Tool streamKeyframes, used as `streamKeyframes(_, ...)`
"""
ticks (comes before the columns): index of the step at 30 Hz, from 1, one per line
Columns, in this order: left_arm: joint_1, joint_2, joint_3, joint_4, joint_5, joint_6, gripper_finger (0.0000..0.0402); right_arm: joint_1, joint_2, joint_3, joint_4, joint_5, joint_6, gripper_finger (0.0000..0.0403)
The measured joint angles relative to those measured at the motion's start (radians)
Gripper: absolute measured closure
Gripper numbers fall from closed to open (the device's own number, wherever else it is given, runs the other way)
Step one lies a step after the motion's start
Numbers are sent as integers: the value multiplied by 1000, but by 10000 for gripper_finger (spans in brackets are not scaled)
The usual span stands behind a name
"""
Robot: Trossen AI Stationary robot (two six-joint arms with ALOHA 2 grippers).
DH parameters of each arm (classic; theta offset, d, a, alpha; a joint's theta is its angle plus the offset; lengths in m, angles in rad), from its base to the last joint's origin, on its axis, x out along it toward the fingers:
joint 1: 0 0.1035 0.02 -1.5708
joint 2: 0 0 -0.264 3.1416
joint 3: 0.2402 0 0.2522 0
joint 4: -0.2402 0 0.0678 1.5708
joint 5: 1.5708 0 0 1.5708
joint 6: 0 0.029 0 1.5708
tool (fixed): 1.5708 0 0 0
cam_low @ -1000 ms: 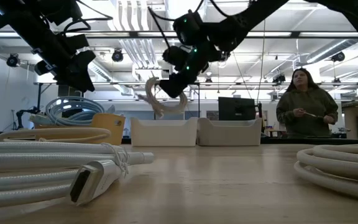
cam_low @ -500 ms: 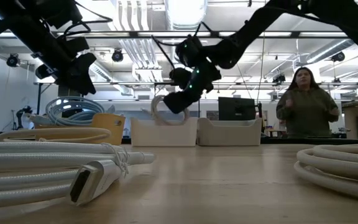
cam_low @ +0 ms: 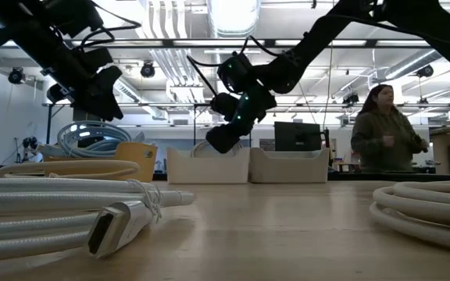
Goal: Sort HDMI cables
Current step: Put the top right brown HDMI cable into the white bin, then put the left brown HDMI cable into the white bin
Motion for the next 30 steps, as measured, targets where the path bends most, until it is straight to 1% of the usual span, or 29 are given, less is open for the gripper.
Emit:
streamKeyframes(2, 0, 0, 0, 25, 27, 15, 225, 3, -4, 0, 0, 0, -25, 299)
streamKeyframes(4, 0, 0, 0, 67, 87, 53, 225, 6, -11, 0, -3, 0, -36, 292)
streamKeyframes(6, -2, 0, 0, 114, 173, 102, 225, 9, -20, 0, -6, 0, -46, 287)
streamKeyframes(9, -2, 0, 0, 173, 341, 154, 225, 12, -40, 0, -11, 0, -51, 281)
streamKeyframes(11, -6, 1, 0, 184, 448, 175, 225, 15, -58, 0, -28, -8, -54, 278)
streamKeyframes(13, -17, 10, -2, 189, 523, 183, 225, 21, -81, 0, -56, -42, -51, 277)
streamKeyframes(15, -38, 32, -6, 191, 565, 186, 225, 29, -110, 0, -93, -107, -39, 278)
streamKeyframes(18, -86, 78, -19, 220, 576, 208, 225, 44, -160, 0, -150, -208, -6, 282)
streamKeyframes(20, -128, 120, -23, 247, 575, 238, 225, 54, -197, 0, -192, -246, 12, 284)
streamKeyframes(23, -193, 189, -23, 312, 554, 290, 225, 68, -260, 0, -282, -256, 39, 284)
streamKeyframes(25, -234, 237, -23, 355, 522, 333, 225, 80, -304, 0, -354, -256, 61, 283)
streamKeyframes(27, -265, 285, -16, 354, 477, 365, 225, 95, -348, 0, -439, -264, 94, 282)
streamKeyframes(30, -280, 348, -14, 353, 412, 370, 225, 126, -408, 0, -557, -272, 149, 284)
